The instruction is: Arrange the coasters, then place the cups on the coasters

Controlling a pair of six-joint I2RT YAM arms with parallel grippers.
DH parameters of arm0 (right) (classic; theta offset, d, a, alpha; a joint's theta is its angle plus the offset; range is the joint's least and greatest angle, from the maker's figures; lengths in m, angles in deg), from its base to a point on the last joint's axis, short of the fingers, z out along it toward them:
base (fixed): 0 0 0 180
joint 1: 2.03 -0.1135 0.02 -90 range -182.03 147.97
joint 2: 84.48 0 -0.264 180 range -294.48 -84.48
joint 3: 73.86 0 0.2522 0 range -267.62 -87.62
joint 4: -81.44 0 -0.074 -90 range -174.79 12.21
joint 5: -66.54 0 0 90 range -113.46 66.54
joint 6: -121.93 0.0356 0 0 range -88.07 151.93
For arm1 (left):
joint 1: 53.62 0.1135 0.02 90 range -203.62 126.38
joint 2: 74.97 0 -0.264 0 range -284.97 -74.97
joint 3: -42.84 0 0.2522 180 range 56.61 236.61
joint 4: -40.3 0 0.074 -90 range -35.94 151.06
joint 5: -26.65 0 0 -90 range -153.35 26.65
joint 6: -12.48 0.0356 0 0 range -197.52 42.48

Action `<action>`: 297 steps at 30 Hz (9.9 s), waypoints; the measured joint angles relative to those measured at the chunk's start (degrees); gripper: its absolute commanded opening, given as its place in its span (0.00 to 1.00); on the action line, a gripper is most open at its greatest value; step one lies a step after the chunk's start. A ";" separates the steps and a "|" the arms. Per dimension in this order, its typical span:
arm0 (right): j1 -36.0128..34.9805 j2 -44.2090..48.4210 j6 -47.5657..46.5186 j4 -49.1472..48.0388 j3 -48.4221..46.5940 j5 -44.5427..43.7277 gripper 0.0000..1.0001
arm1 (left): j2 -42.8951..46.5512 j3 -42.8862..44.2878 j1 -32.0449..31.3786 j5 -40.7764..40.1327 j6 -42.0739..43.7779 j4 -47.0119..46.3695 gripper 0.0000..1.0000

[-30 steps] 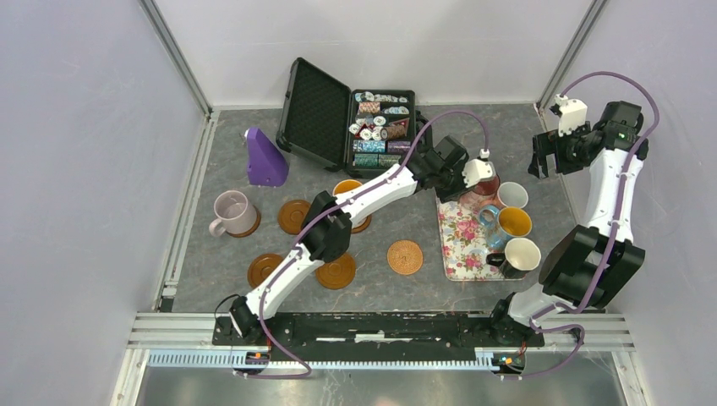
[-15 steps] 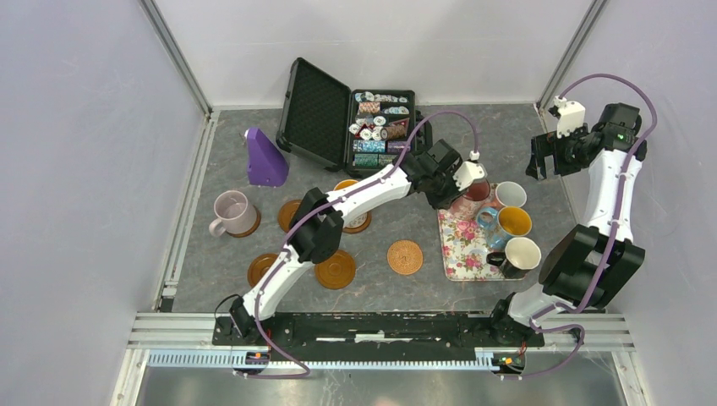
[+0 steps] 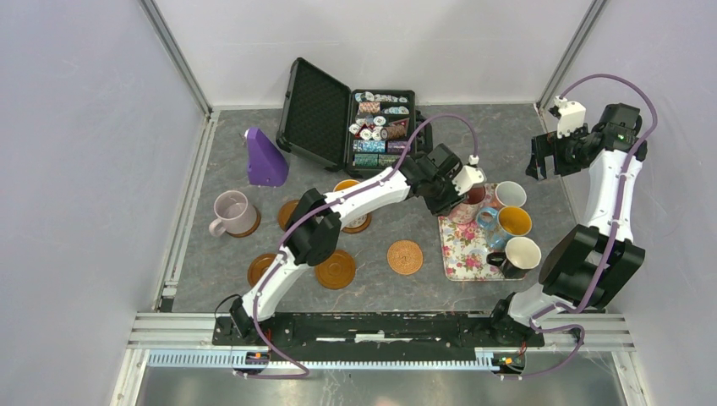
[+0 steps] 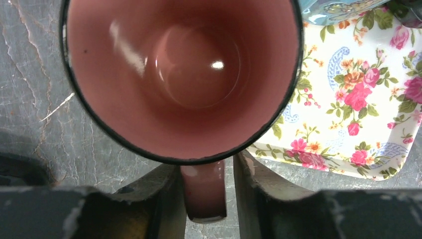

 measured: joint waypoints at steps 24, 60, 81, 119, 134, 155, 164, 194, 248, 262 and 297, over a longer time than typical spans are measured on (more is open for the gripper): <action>0.85 1.01 -0.37 0.13 1.03 1.16 0.98 | -1.42 0.37 -0.98 -4.46 -7.52 -1.09 0.02; -2.40 1.05 1.55 -0.68 1.03 8.72 0.98 | 52.00 -30.42 37.00 8.09 -14.19 -5.62 0.02; -9.18 0.85 3.50 -1.57 0.59 6.29 0.98 | 73.72 -70.84 57.11 13.62 9.05 4.17 0.02; -9.18 1.53 3.43 -1.55 1.16 3.28 0.98 | 67.65 -87.84 57.31 13.35 18.56 -19.87 0.32; -9.18 1.53 3.02 -1.55 1.16 3.28 0.98 | 71.65 -87.80 58.16 14.01 23.71 -15.04 0.60; -9.31 -1.11 0.46 3.34 -5.14 1.16 0.98 | 61.48 -41.16 55.15 17.29 25.18 16.98 1.00; -7.61 -2.82 -10.84 13.51 -10.05 -6.47 0.98 | 50.71 -31.74 30.67 16.44 22.91 19.08 1.00; 3.54 -8.85 -24.00 12.15 11.37 -3.54 0.52 | 7.58 -9.42 0.26 15.04 11.39 -14.21 0.82; -0.96 -5.44 -21.77 7.82 19.76 6.10 0.69 | -0.59 -3.67 -7.89 7.56 15.67 -7.72 0.11; -1.03 -5.44 -19.56 8.31 16.22 6.51 0.89 | 1.57 -8.02 -7.06 7.45 10.16 -11.54 0.02; -1.05 -4.70 -16.57 9.84 12.50 7.39 0.98 | 61.99 -65.16 10.67 10.21 5.09 -13.73 0.02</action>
